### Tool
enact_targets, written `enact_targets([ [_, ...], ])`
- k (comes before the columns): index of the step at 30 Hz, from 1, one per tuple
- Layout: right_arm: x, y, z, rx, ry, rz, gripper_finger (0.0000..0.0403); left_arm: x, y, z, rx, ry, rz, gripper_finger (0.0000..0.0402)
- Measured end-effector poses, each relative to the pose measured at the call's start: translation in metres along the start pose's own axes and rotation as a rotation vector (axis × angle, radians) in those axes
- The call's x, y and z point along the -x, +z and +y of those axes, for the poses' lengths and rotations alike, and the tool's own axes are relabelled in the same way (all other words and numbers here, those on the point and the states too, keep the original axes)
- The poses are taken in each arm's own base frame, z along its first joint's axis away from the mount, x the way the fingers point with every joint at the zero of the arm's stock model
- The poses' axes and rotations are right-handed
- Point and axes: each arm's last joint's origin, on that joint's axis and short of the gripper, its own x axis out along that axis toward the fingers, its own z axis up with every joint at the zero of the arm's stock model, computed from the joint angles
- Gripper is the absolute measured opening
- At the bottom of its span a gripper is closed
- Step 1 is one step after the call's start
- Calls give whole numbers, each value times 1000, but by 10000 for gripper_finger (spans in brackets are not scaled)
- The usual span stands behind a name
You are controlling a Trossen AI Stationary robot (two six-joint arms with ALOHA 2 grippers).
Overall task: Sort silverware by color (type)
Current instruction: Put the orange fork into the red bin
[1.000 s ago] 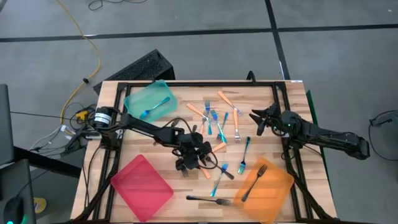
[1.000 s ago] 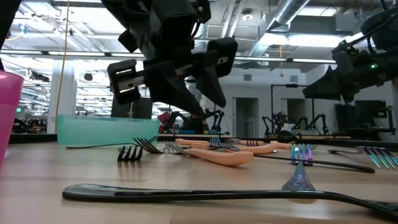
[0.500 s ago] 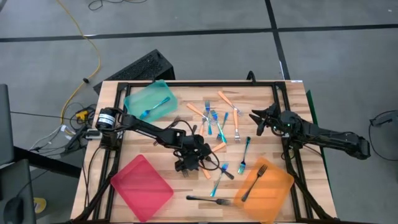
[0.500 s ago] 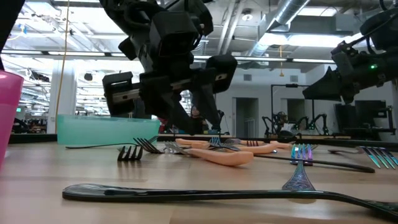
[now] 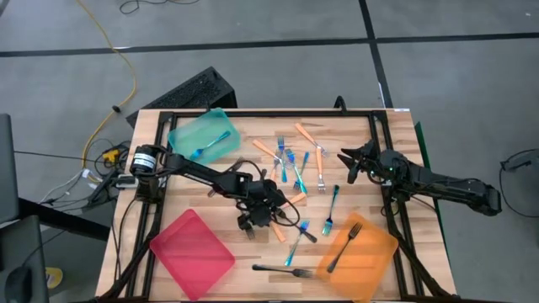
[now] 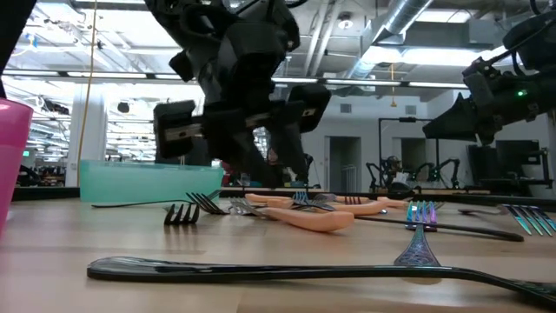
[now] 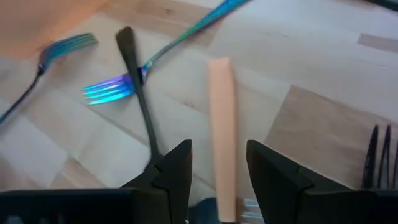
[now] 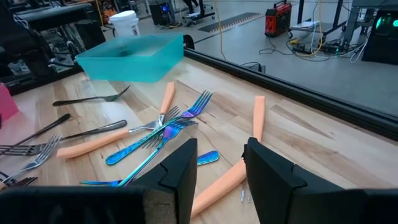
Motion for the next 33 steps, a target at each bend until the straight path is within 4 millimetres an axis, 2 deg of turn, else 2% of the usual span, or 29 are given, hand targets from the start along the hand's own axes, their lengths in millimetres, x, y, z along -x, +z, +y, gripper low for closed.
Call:
enact_targets([
  [10, 0, 0, 0, 1, -1, 4, 155, -31, -1, 11, 55, -172, 50, 137],
  [18, -1, -1, 0, 4, -3, 12, 155, -29, -6, 15, 65, -195, 38, 132],
  [21, -1, -1, 0, 4, -3, 12, 155, -29, -8, 17, 70, -193, 40, 112],
  [30, -1, -1, 0, 4, -3, 12, 155, -31, -8, 16, 87, -218, 9, 19],
  [33, -1, -1, 0, 4, -3, 12, 155, -35, -10, 15, 107, -244, -20, 3],
])
